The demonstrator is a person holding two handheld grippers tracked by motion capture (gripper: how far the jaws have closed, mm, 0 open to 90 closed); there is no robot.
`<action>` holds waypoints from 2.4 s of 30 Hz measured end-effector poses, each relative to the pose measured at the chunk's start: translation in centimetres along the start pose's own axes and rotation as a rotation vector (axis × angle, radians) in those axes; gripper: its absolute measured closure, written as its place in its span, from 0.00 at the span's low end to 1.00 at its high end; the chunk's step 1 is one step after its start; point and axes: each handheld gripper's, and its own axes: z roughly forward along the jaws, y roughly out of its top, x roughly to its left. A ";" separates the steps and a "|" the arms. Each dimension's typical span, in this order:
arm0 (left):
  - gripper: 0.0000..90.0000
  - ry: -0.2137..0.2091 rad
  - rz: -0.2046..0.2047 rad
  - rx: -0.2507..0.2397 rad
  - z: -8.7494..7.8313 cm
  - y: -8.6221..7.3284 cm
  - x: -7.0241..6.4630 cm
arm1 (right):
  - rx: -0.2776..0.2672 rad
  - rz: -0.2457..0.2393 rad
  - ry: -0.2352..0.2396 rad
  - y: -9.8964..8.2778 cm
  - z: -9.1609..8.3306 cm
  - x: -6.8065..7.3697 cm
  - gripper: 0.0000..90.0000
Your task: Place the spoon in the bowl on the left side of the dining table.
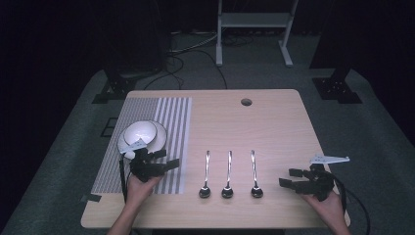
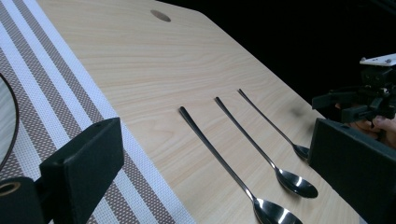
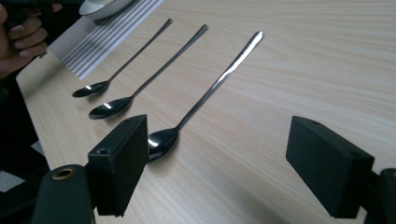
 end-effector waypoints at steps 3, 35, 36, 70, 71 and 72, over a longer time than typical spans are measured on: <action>0.03 0.004 -0.001 -0.005 0.0 0.0 0.1 | 0.003 0.004 0.023 0.1 0.3 0.2 0.22; 0.03 -0.004 0.017 0.016 0.4 -0.1 -0.4 | 0.106 -0.019 0.204 0.8 4.5 3.7 0.47; 0.03 -0.005 0.018 0.016 0.5 -0.1 -0.4 | 0.114 -0.017 0.212 0.8 4.7 3.7 0.52; 0.03 -0.007 0.022 0.031 1.0 -0.2 -0.7 | 0.277 0.131 0.284 -1.3 7.8 2.0 1.00; 0.03 -0.008 0.021 0.030 1.0 -0.2 -0.7 | 0.276 0.134 0.288 -1.3 7.8 2.0 1.00; 0.03 -0.008 0.020 0.029 1.0 -0.2 -0.7 | 0.275 0.135 0.291 -1.3 7.9 1.9 1.00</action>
